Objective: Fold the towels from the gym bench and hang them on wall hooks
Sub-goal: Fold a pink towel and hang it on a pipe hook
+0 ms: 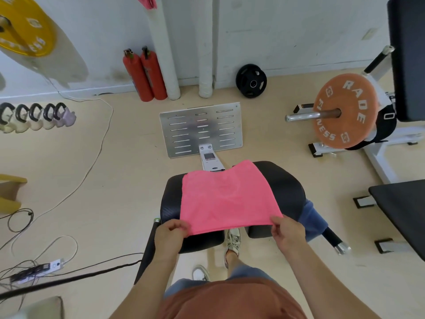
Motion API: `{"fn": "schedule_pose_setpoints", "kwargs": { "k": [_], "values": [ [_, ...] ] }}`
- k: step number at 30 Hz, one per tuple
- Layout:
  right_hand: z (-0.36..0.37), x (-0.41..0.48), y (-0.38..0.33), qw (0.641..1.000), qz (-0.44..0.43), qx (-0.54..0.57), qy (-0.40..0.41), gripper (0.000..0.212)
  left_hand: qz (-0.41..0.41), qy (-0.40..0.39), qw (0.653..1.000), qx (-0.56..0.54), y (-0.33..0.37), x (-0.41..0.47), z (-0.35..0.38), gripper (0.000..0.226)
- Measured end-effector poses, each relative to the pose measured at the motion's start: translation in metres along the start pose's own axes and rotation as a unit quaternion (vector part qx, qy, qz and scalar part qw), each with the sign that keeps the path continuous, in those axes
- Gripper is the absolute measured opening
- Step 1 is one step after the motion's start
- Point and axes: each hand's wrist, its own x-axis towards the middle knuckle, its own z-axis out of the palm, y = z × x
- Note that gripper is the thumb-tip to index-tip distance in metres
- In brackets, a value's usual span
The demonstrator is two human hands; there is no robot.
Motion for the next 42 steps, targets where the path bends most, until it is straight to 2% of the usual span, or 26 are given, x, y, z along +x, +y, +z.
{"fn": "schedule_pose_setpoints", "kwargs": {
  "k": [2,4,6,9,11,13,16,18,21,24,26,29,31,34,36,39,42],
  "values": [
    [-0.01,0.007,0.007,0.983,-0.07,-0.168,0.025,0.015,0.019,-0.034,0.994,0.105,-0.011,0.001,-0.002,0.029],
    [-0.016,0.012,0.015,0.953,-0.116,-0.28,0.021,0.016,0.022,-0.051,0.98,0.192,-0.019,0.005,-0.006,0.031],
    [-0.018,0.014,0.018,0.927,-0.141,-0.346,0.012,0.023,0.037,-0.058,0.955,0.288,-0.022,0.011,-0.01,0.027],
    [-0.01,0.016,0.015,0.887,-0.2,-0.416,0.035,0.047,0.087,-0.042,0.901,0.424,-0.01,0.016,-0.014,0.018],
    [0.001,0.011,0.008,0.85,-0.274,-0.449,0.043,0.046,0.126,0.013,0.895,0.428,0.006,0.021,-0.011,0.018],
    [0.018,0.005,-0.001,0.804,-0.343,-0.485,0.007,0.041,0.152,0.056,0.907,0.389,0.024,0.032,-0.006,0.018],
    [0.046,0.004,-0.009,0.746,-0.409,-0.524,-0.049,0.041,0.168,0.078,0.925,0.332,0.047,0.063,0.005,0.023],
    [0.059,0.006,-0.014,0.725,-0.431,-0.534,-0.059,0.041,0.164,0.082,0.931,0.315,0.057,0.089,0.014,0.025],
    [0.071,0.013,-0.025,0.708,-0.424,-0.562,-0.059,0.042,0.128,0.061,0.926,0.349,0.063,0.124,0.031,0.024],
    [0.089,0.027,-0.037,0.665,-0.446,-0.591,-0.097,0.038,0.07,0.041,0.913,0.399,0.067,0.152,0.043,0.028],
    [0.113,0.036,-0.043,0.65,-0.434,-0.6,-0.168,0.034,0.046,0.03,0.906,0.419,0.071,0.166,0.048,0.027],
    [0.17,0.044,-0.041,0.647,-0.384,-0.585,-0.304,0.035,0.026,0.03,0.895,0.445,0.071,0.181,0.051,0.026],
    [0.21,0.049,-0.033,0.629,-0.367,-0.587,-0.353,0.037,0.023,0.025,0.895,0.446,0.069,0.187,0.048,0.02],
    [0.256,0.065,-0.016,0.571,-0.355,-0.643,-0.368,0.038,-0.003,0.001,0.906,0.422,0.072,0.199,0.047,0.015],
    [0.274,0.077,-0.004,0.548,-0.342,-0.669,-0.367,0.033,-0.01,-0.014,0.914,0.405,0.074,0.207,0.046,0.012],
    [0.289,0.091,0.004,0.537,-0.306,-0.691,-0.374,0.033,0.003,-0.015,0.925,0.38,0.071,0.21,0.045,0.011],
    [0.298,0.096,0.0,0.55,-0.276,-0.691,-0.379,0.026,0.037,0.0,0.935,0.353,0.064,0.209,0.041,0.011]
  ]
}}
